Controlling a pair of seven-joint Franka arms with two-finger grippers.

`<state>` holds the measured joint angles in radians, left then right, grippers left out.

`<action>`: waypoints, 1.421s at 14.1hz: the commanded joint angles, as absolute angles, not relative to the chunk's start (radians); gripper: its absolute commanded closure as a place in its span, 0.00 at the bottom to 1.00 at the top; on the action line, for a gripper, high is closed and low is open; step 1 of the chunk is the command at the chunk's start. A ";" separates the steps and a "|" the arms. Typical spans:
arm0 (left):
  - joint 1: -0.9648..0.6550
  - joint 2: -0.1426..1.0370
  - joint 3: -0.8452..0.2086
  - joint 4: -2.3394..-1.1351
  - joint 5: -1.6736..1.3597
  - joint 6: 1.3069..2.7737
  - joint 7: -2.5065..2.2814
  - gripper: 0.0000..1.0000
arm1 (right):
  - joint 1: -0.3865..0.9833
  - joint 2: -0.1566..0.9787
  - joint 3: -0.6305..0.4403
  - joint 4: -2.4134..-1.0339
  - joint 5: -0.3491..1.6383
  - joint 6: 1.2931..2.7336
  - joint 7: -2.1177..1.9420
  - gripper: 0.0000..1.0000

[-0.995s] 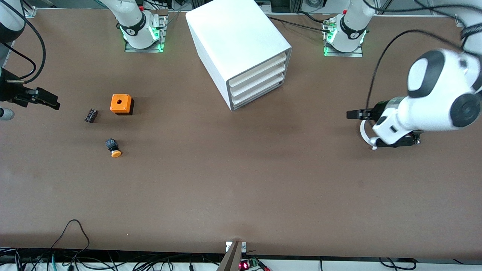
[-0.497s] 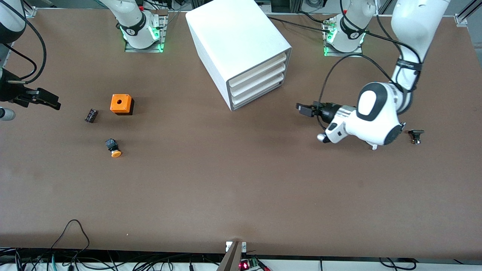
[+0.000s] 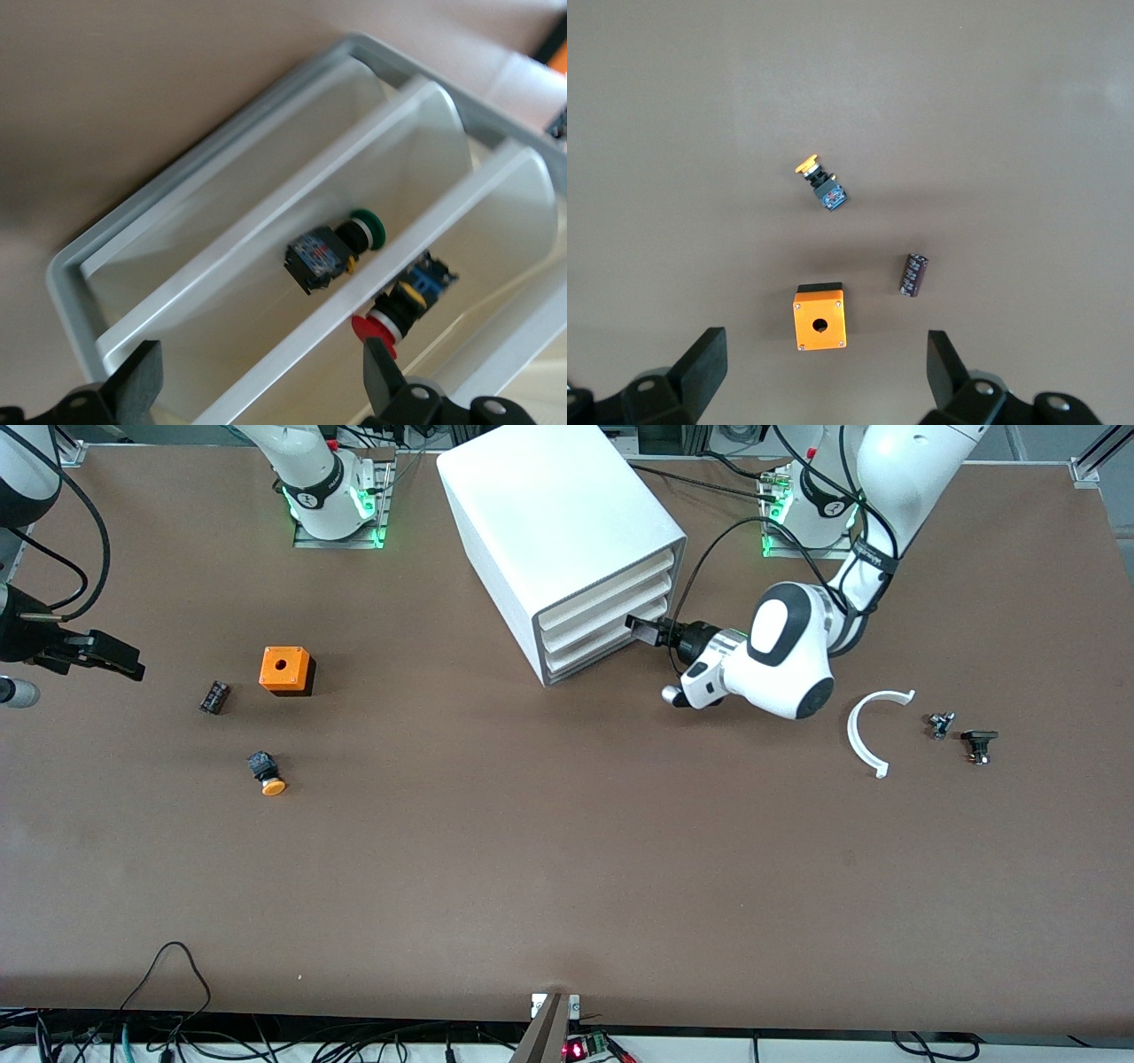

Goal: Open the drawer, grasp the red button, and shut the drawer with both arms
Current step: 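Grasp the drawer handle with the left gripper and pull the drawer open, then withdraw the left gripper while the right gripper reaches into the drawer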

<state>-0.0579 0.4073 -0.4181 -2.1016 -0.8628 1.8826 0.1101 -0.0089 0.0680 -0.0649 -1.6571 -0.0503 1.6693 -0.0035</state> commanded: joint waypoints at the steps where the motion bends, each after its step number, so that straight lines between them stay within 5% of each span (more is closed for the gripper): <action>1: -0.046 0.347 -0.428 -2.186 -0.949 1.902 0.253 0.00 | -0.017 0.054 -0.061 -1.669 -0.034 1.663 -0.002 0.00; 6: -0.048 0.350 -0.471 -2.255 -1.022 1.960 0.259 0.03 | -0.017 0.057 -0.060 -1.663 -0.034 1.666 -0.005 0.00; 7: -0.048 0.353 -0.480 -2.255 -1.023 1.973 0.259 0.22 | -0.017 0.067 -0.061 -1.655 -0.034 1.664 -0.005 0.00; 8: -0.048 0.353 -0.480 -2.255 -1.023 1.982 0.259 0.74 | -0.017 0.071 -0.061 -1.648 -0.034 1.664 -0.006 0.00; 9: -0.048 0.354 -0.480 -2.256 -1.023 1.982 0.258 1.00 | -0.017 0.071 -0.060 -1.643 -0.032 1.664 -0.008 0.00; 17: 0.018 0.360 -0.339 -2.155 -0.804 2.125 0.259 1.00 | 0.129 0.158 -0.041 -1.641 -0.001 1.758 -0.003 0.00; 18: 0.020 0.360 -0.319 -2.142 -0.807 2.125 0.253 0.88 | 0.155 0.173 -0.041 -1.641 -0.003 1.775 -0.002 0.00; 19: 0.020 0.357 -0.313 -2.140 -0.808 2.125 0.258 0.05 | 0.184 0.190 -0.041 -1.640 -0.002 1.792 -0.002 0.00; 20: 0.029 0.339 -0.311 -2.140 -0.807 2.123 0.259 0.00 | 0.210 0.204 -0.041 -1.641 0.003 1.802 -0.002 0.00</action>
